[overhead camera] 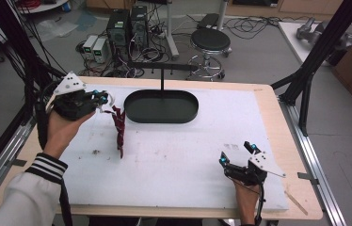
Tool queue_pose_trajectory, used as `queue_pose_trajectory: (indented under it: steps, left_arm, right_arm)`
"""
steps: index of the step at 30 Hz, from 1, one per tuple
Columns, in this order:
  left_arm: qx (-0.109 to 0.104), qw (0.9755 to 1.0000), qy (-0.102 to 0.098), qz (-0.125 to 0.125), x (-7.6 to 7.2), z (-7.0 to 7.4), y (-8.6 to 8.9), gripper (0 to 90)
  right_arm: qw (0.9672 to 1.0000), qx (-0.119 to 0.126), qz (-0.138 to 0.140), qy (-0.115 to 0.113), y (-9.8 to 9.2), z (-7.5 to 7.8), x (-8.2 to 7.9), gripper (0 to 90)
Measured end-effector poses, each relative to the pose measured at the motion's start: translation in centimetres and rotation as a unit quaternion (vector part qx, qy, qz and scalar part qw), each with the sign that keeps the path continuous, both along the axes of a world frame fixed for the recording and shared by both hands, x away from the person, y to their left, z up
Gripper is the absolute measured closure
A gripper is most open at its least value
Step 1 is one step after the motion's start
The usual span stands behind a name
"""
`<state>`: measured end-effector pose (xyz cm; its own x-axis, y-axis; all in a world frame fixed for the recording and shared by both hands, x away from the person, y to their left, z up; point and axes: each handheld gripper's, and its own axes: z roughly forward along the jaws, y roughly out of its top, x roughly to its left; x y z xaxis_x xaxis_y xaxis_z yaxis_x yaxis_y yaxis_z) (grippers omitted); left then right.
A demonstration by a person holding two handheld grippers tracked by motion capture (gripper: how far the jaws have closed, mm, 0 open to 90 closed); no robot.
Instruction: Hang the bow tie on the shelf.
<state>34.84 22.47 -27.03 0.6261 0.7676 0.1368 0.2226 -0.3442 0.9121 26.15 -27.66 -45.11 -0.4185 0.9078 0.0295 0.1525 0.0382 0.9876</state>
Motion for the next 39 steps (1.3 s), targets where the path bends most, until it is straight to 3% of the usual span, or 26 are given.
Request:
queue_pose_trajectory:
  steps: [4,10,20,30,39]
  left_arm:
    - [-0.003,0.9999,-0.005,-0.009,1.3,1.0,-1.3,87.2]
    - [0.003,0.9999,0.004,-0.016,3.8,1.0,-2.8,87.2]
    - [-0.007,0.9998,0.014,-0.014,7.8,1.6,-4.2,87.2]
    - [0.0,0.9999,0.001,-0.015,10.6,3.5,-5.6,87.2]
    - [0.013,0.9999,0.009,-0.001,13.4,2.8,-6.8,87.2]
  right_arm:
    - [1.0,-0.004,-0.001,-0.002,0.0,0.0,0.0,3.1]
    - [1.0,0.001,-0.001,-0.001,-0.1,0.0,0.0,3.1]
    - [1.0,0.005,-0.005,0.004,-0.1,0.0,0.1,3.1]
    - [0.9999,0.011,-0.01,0.006,-0.2,0.0,0.1,3.1]
    - [0.9999,0.012,-0.009,0.007,-0.2,0.0,0.1,3.1]
